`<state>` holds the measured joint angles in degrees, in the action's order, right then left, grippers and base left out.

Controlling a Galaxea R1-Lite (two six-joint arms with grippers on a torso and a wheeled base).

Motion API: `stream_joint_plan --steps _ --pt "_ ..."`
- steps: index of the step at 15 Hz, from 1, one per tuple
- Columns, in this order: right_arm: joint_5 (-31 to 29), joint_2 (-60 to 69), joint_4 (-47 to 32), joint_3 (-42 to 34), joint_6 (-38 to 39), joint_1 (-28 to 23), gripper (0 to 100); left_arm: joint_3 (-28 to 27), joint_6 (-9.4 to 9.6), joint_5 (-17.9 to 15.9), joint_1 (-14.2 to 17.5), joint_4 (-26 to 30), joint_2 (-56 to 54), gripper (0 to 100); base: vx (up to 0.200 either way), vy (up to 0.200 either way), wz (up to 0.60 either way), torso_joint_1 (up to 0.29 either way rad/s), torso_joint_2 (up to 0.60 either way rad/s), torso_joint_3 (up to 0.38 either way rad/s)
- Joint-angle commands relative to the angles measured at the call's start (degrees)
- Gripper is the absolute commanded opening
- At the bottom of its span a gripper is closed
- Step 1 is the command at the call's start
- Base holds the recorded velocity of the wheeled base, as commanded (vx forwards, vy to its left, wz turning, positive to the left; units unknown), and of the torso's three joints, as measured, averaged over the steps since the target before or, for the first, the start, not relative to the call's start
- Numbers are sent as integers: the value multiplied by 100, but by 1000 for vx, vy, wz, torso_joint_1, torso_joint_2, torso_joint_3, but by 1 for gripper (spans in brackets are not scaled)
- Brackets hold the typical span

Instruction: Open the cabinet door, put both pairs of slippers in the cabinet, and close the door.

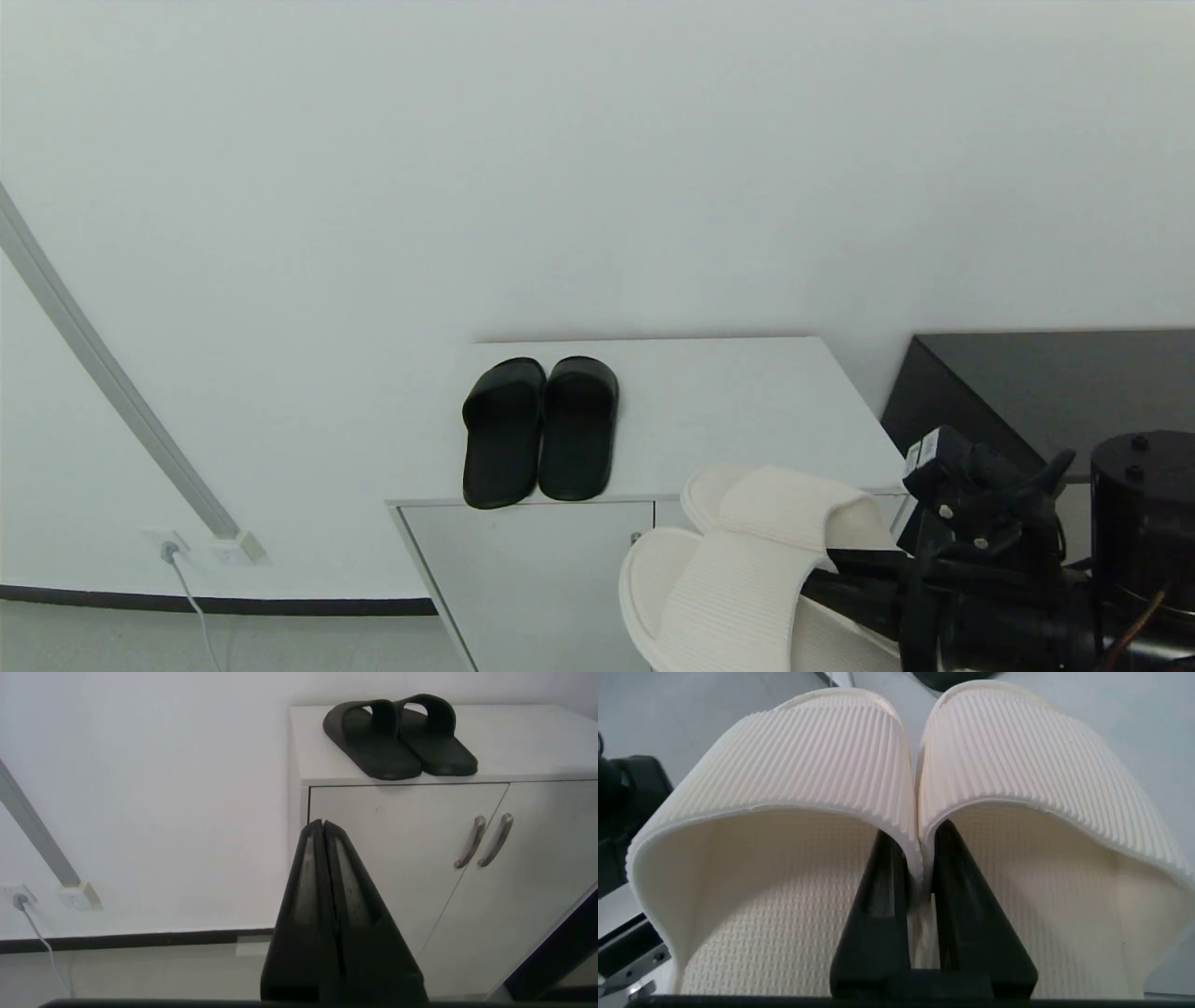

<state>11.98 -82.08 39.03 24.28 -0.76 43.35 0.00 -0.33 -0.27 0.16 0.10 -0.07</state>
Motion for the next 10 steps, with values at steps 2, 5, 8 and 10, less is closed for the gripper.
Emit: stream_joint_plan --steps 2,5,8,10 --pt "6 87 16 -47 5 112 0 0 7 -17 2 -1 7 0 -100 0 0 -1 1 4" --pt "41 96 16 -73 14 112 0 0 -2 -17 2 -1 7 0 -200 0 0 6 2 5" --pt "23 104 25 -108 5 112 0 0 -2 -17 2 -1 7 0 0 0 0 0 0 0" --pt "23 78 16 -152 23 112 0 0 -2 -17 2 -1 7 0 0 0 0 0 0 0"
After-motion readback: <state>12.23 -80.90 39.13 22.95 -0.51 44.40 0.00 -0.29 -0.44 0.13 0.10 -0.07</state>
